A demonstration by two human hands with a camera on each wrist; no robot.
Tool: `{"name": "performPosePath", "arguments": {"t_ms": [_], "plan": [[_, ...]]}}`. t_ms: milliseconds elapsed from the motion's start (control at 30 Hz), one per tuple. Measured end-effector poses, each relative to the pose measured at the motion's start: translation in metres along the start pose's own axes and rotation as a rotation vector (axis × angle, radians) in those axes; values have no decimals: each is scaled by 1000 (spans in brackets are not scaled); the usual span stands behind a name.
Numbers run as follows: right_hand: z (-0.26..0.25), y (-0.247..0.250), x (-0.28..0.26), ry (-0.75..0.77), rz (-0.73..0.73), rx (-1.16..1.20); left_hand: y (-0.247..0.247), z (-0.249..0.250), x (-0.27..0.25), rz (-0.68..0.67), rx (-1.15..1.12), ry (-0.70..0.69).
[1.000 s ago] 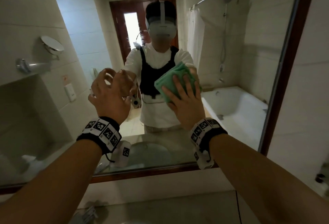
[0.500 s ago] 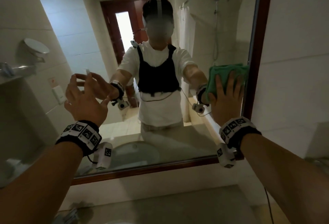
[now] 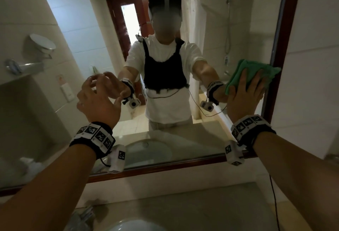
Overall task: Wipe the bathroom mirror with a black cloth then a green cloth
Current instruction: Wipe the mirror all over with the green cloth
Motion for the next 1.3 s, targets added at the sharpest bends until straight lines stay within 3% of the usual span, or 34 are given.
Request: {"name": "performPosePath", "arguments": {"t_ms": [100,367,533,700,1000,1300], "plan": [[-31,-6,-4,22,10,10,2,-6,-1,32,-95,-61],[-173,-44,-35,422,-2,-48,1,-24,8,61,-175,-180],[-269,-67,-68,729,-24,-53,6,-32,12,-25,-202,-208],[-314,-84,-94,824,-141,-34,9,-39,16,-89,-218,-203],[-278,-75,-90,905,-70,-9,3,-40,9,-115,-180,-184],[-119,-38,-66,563,-94,-71,-12,-24,-5,-82,-171,-81]]}}
Point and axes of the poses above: each hand's wrist, its own x-axis towards the middle knuckle, its own y-axis out of the back of the hand, z = x × y, the point moved 5 cm from there along x, towards the middle knuckle, and after that the axes turned 14 degrees about y, right-handed, at the moved point
